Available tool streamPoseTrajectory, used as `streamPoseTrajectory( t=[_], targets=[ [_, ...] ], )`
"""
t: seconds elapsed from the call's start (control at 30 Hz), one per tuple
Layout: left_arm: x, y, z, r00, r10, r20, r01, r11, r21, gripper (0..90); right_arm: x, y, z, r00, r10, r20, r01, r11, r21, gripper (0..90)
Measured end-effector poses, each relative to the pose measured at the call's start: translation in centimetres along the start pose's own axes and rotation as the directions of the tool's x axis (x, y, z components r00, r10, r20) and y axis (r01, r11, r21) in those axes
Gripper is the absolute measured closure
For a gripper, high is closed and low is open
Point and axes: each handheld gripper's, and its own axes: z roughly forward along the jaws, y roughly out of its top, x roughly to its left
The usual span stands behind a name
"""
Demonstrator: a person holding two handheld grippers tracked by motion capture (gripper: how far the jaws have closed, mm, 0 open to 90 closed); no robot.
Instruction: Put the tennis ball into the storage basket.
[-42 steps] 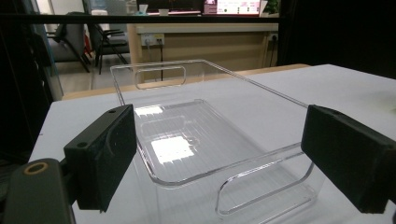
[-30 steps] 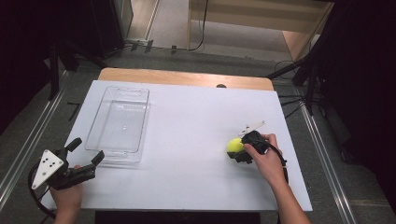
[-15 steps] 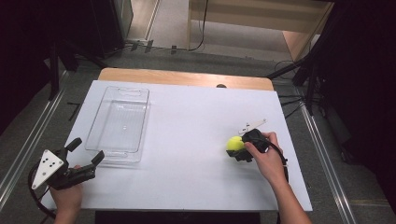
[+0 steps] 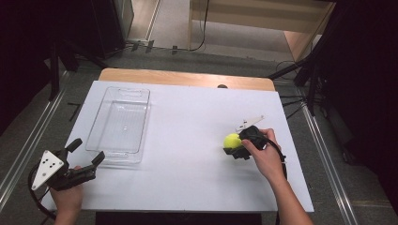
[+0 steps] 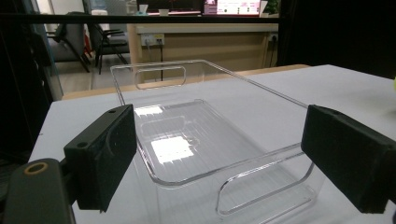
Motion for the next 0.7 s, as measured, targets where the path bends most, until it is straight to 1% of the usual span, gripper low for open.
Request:
streamPoseTrajectory(
  t=[0.03, 0.1, 0.13, 0.17, 0.23, 0.3, 0.33, 0.4, 0.43, 0.5, 0.7],
  targets=[
    [0.0, 0.0, 0.0, 1.0, 0.0, 0.0, 0.0, 1.0, 0.0, 11.1, 0.0, 0.2, 0.0, 1.0, -0.009, -0.005, 0.009, 1.0, -0.002, 23.4],
    [0.0, 0.0, 0.0, 1.0, 0.0, -0.001, 0.0, 1.0, 0.001, 11.1, 0.1, 0.3, 0.0, 1.0, -0.001, -0.005, 0.001, 1.0, -0.001, 23.4],
    [0.0, 0.0, 0.0, 1.0, 0.0, -0.001, 0.0, 1.0, 0.001, 11.1, 0.2, 0.5, 0.0, 0.9999, -0.01, -0.01, 0.01, 1.0, -0.005, 23.4],
    [0.0, 0.0, 0.0, 1.0, 0.0, 0.0, 0.0, 1.0, 0.001, 11.1, 0.3, 0.6, 0.0, 1.0, -0.002, -0.008, 0.002, 1.0, -0.005, 23.4],
    [0.0, 0.0, 0.0, 1.0, 0.001, 0.0, -0.001, 1.0, 0.001, 11.1, 0.3, 0.8, 0.0, 0.9999, -0.015, -0.005, 0.015, 1.0, -0.005, 23.4],
    [0.0, 0.0, 0.0, 1.0, 0.0, 0.0, 0.0, 1.0, 0.0, 11.1, 0.4, 0.9, 0.0, 0.9999, -0.014, -0.004, 0.014, 1.0, -0.005, 23.5],
    [0.0, 0.0, 0.0, 1.0, 0.0, 0.0, 0.0, 1.0, 0.0, 11.1, 0.4, 1.1, 0.0, 0.9997, -0.021, -0.012, 0.021, 1.0, -0.007, 23.4],
    [0.0, 0.0, 0.0, 1.0, 0.0, 0.0, 0.0, 1.0, 0.0, 11.1, 0.5, 1.2, 0.0, 0.9998, -0.014, -0.012, 0.014, 1.0, -0.008, 23.5],
    [0.0, 0.0, 0.0, 1.0, -0.001, -0.001, 0.001, 1.0, 0.0, 11.1, 0.5, 1.3, 0.1, 0.9997, -0.022, -0.012, 0.022, 1.0, -0.01, 23.5],
    [0.0, 0.0, 0.0, 1.0, -0.001, 0.0, 0.001, 1.0, -0.001, 11.1, 0.6, 1.4, 0.0, 0.9997, -0.018, -0.019, 0.018, 1.0, -0.006, 23.5],
    [0.0, 0.0, 0.0, 1.0, -0.001, 0.001, 0.001, 1.0, -0.002, 11.1, 1.0, 1.9, 0.3, 0.9992, -0.028, -0.027, 0.028, 1.0, -0.009, 23.5]
  ],
)
